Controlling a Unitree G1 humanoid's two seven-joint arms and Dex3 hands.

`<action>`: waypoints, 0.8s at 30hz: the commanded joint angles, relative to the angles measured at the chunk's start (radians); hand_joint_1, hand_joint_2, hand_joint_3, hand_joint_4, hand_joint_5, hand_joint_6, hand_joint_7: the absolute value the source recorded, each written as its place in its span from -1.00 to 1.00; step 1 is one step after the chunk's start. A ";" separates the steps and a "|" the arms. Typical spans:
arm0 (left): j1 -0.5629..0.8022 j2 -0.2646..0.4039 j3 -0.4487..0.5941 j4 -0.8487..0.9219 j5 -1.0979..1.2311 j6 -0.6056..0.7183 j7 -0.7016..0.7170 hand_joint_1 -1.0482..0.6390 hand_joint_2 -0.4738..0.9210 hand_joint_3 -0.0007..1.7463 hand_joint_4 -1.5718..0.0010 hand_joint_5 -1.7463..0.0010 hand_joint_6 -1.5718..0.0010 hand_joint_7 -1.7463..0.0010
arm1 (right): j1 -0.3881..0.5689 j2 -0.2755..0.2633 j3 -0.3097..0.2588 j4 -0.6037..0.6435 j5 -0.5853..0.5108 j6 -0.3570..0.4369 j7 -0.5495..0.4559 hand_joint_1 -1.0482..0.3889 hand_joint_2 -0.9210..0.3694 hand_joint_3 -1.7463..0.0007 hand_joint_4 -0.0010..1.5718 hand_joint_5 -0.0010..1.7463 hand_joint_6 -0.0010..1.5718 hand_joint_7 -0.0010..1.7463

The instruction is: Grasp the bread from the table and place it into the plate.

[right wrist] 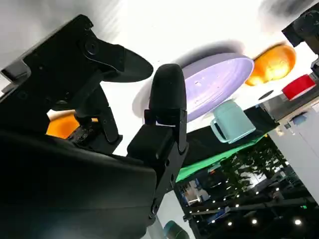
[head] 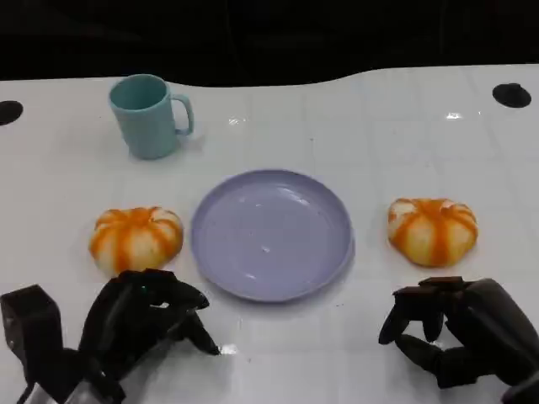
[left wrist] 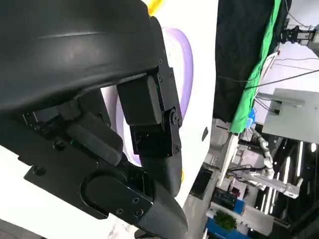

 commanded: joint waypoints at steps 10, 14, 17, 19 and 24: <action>-0.005 0.013 0.007 0.002 -0.003 -0.001 -0.004 -1.00 0.73 -1.00 -1.00 0.33 -1.00 0.79 | -0.004 -0.016 -0.015 -0.003 0.022 -0.014 -0.009 0.25 -0.18 -0.16 0.06 0.79 0.07 0.18; -0.007 0.015 0.007 0.006 -0.002 -0.004 -0.007 -1.00 0.72 -1.00 -1.00 0.33 -1.00 0.80 | -0.002 -0.020 -0.028 -0.019 0.031 0.004 -0.001 0.23 -0.37 0.04 0.01 0.50 0.05 -0.08; -0.007 0.015 0.006 0.006 0.002 -0.007 -0.001 -1.00 0.73 -1.00 -1.00 0.33 -1.00 0.80 | 0.003 -0.021 -0.041 -0.045 0.030 0.025 -0.010 0.18 -0.50 0.22 -0.14 0.45 -0.02 -0.30; -0.008 0.015 0.006 0.006 0.002 -0.006 0.000 -1.00 0.73 -1.00 -1.00 0.33 -1.00 0.79 | 0.004 -0.022 -0.050 -0.059 0.034 0.031 -0.012 0.16 -0.54 0.29 -0.24 0.44 -0.07 -0.40; -0.008 0.013 0.005 0.008 0.005 -0.013 0.001 -1.00 0.73 -0.99 -1.00 0.33 -1.00 0.79 | 0.006 -0.025 -0.072 -0.083 0.032 0.031 -0.026 0.08 -0.81 0.68 -0.44 0.00 -0.19 -0.66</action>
